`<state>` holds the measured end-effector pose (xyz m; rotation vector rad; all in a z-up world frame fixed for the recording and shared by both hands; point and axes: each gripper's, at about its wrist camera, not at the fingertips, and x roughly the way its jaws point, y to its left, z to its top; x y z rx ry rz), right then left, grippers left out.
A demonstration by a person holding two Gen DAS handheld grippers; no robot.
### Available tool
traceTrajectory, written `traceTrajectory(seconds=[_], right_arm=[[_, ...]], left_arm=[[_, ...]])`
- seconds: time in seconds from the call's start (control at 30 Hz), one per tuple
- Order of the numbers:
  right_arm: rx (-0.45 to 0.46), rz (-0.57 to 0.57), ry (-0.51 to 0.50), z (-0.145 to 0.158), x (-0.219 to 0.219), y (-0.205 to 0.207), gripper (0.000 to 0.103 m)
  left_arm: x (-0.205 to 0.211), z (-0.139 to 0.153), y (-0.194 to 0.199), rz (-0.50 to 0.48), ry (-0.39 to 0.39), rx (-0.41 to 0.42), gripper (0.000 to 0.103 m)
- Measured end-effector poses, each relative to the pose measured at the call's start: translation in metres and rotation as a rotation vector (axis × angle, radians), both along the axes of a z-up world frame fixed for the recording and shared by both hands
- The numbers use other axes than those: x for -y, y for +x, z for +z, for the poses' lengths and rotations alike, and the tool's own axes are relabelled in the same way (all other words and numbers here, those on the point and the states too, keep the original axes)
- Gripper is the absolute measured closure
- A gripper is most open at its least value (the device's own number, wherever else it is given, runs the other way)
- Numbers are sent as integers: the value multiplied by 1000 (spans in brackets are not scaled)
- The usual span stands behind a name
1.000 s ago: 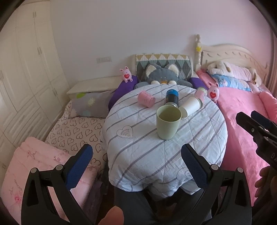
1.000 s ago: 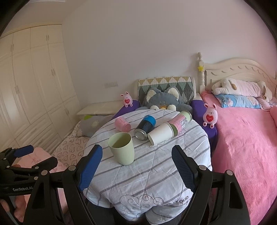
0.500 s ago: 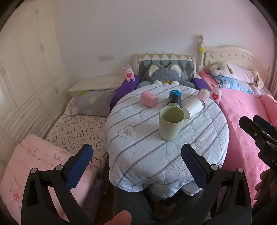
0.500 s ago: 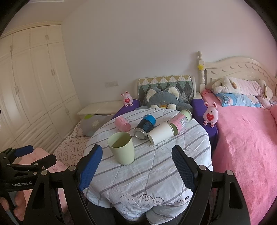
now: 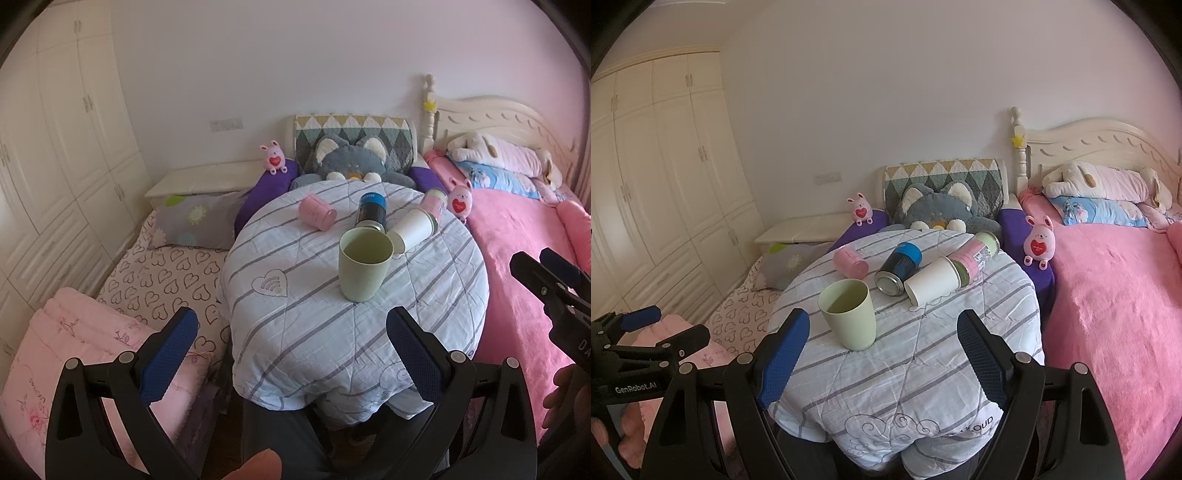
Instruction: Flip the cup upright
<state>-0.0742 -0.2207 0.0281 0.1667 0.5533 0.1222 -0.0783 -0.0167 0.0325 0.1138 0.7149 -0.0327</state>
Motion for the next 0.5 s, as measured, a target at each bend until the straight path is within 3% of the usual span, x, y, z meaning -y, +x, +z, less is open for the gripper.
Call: traceTrajectory(seconds=[0.5], right_arm=[[0, 4, 1, 0, -1, 1, 20]], left_arm=[[-3, -4, 1, -16, -18, -10, 0]])
